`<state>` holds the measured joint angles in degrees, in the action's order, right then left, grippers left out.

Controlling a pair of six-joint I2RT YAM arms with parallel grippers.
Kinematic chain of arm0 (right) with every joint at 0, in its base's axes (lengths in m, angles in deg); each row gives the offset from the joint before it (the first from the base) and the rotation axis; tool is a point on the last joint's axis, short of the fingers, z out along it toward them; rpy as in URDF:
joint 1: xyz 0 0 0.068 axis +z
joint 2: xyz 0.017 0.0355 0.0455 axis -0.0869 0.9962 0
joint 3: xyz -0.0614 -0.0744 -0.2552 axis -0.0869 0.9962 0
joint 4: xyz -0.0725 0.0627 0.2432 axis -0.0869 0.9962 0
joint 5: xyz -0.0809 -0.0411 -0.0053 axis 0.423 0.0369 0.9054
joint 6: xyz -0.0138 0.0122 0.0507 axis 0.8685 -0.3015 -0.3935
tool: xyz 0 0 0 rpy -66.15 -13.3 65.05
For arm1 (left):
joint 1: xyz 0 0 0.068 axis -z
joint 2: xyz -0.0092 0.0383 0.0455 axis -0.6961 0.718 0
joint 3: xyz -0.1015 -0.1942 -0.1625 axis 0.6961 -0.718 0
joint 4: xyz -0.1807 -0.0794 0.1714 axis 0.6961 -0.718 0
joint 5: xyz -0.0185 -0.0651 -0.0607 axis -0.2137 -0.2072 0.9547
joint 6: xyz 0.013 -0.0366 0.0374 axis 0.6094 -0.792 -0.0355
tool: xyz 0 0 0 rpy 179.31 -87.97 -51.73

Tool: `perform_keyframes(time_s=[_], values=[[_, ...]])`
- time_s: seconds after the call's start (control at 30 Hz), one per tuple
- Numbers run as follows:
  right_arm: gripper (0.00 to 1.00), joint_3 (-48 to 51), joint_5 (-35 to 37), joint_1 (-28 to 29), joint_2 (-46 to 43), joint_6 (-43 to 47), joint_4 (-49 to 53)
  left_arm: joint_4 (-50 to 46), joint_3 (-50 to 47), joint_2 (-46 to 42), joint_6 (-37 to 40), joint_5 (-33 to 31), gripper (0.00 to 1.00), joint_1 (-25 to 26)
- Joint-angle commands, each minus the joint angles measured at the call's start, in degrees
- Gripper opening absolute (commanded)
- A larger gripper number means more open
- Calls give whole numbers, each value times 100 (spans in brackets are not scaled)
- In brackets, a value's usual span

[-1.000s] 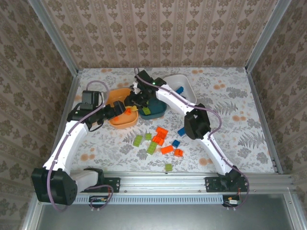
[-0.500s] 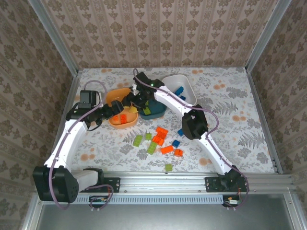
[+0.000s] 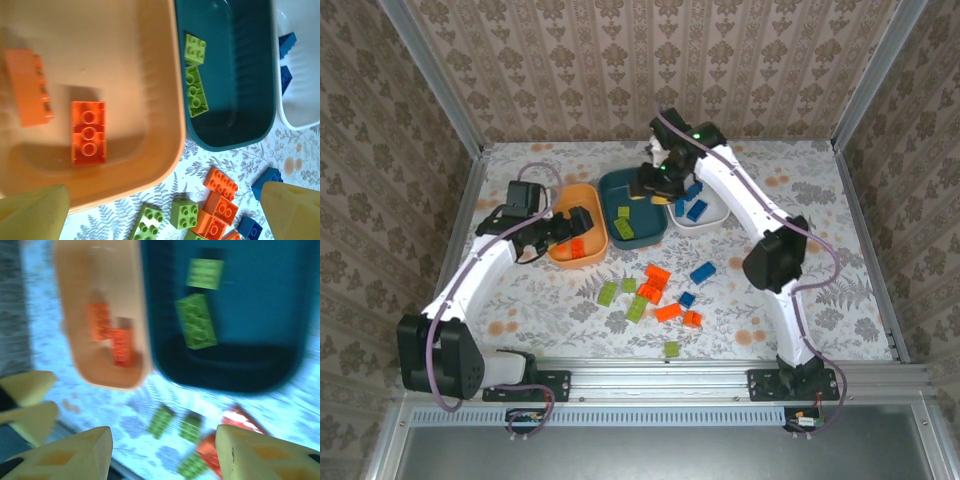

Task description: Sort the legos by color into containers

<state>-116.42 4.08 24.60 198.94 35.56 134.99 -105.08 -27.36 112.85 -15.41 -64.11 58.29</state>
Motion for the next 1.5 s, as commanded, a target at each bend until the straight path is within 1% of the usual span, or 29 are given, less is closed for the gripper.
perform_keyframes(time_s=[0.0,0.03,0.1,0.2,0.27,0.33,0.5,0.8,1.0,1.33,1.47], values=[[60,1558,1461,-20,-801,20,737,225,247,184,-112,-67,100,290],[61,2264,1459,-117,-1193,-257,407,273,266,247,-149,-76,100,375],[61,3615,1221,-355,-1893,-1023,-410,321,314,351,-202,-103,100,511],[62,5283,980,-641,-2788,-2455,-1676,285,431,492,-200,-129,100,667],[63,5934,1049,-640,-3131,-3079,-2274,238,493,540,-176,-146,100,714],[63,6297,1076,-635,-3180,-3459,-2527,220,526,563,-172,-156,100,725],[63,6630,931,-759,-2791,-3756,-2686,191,550,548,-180,-188,100,752],[62,6543,826,-752,-2233,-3985,-2890,81,357,288,-181,-366,100,742],[61,6635,674,-743,-1940,-4132,-3092,42,354,256,-154,-371,100,672],[53,6956,616,-765,-1810,-4182,-3166,55,435,410,-102,-255,100,567],[47,7074,667,-787,-1897,-4187,-3179,59,494,484,-83,-226,100,568]])
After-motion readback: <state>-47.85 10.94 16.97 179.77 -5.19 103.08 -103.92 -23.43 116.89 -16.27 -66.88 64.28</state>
